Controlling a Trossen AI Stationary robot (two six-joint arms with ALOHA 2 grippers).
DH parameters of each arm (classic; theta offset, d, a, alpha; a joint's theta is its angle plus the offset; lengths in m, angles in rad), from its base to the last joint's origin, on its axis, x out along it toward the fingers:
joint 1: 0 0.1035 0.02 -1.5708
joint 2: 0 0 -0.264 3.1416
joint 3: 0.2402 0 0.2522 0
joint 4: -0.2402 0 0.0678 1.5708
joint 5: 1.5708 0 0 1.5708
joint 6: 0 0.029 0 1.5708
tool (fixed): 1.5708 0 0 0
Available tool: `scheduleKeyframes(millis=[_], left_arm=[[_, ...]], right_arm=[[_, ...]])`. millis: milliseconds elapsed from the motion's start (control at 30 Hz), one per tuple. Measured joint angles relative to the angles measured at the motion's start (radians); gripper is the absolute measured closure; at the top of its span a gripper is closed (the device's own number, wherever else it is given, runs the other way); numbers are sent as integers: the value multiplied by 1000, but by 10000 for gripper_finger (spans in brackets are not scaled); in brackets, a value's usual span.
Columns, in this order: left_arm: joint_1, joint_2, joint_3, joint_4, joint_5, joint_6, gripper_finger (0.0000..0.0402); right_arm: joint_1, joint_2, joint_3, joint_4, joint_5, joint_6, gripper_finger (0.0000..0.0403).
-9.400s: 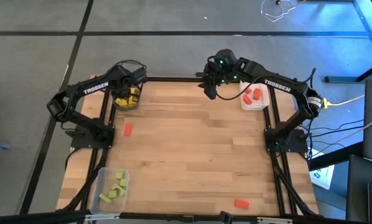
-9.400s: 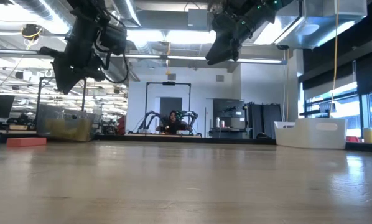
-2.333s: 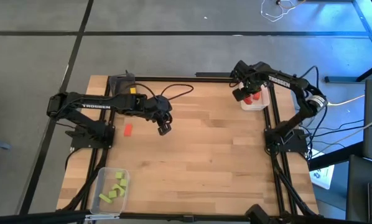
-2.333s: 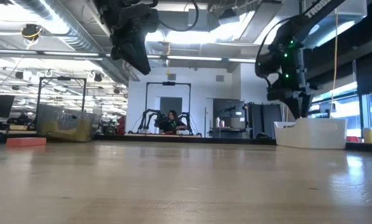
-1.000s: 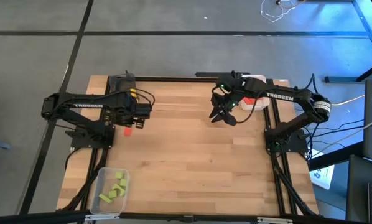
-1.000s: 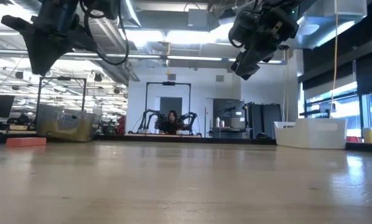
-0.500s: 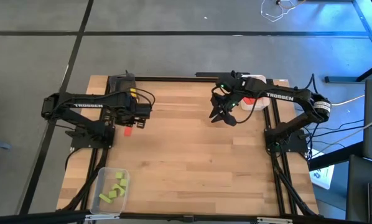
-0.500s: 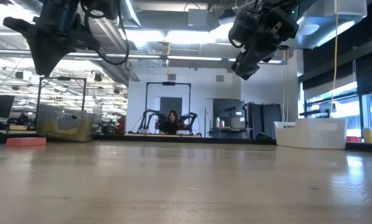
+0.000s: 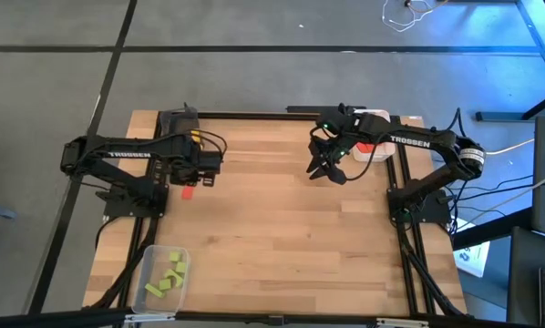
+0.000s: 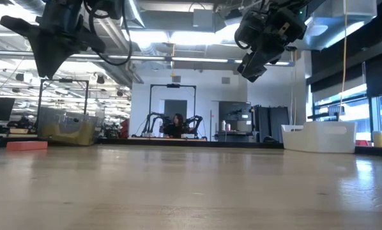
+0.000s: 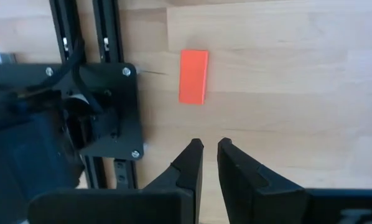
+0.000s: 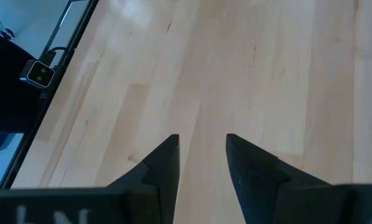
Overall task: Sort & place blocks by color
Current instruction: Put the orange block into the white bin
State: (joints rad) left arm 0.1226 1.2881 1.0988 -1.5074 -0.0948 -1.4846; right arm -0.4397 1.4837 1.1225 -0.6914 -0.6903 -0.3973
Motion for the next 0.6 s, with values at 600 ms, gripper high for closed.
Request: scheduleKeyframes(millis=[600], left_arm=[[0,47,0,-36,3,-137,206]], right_arm=[[0,0,0,0,0,0,270]])
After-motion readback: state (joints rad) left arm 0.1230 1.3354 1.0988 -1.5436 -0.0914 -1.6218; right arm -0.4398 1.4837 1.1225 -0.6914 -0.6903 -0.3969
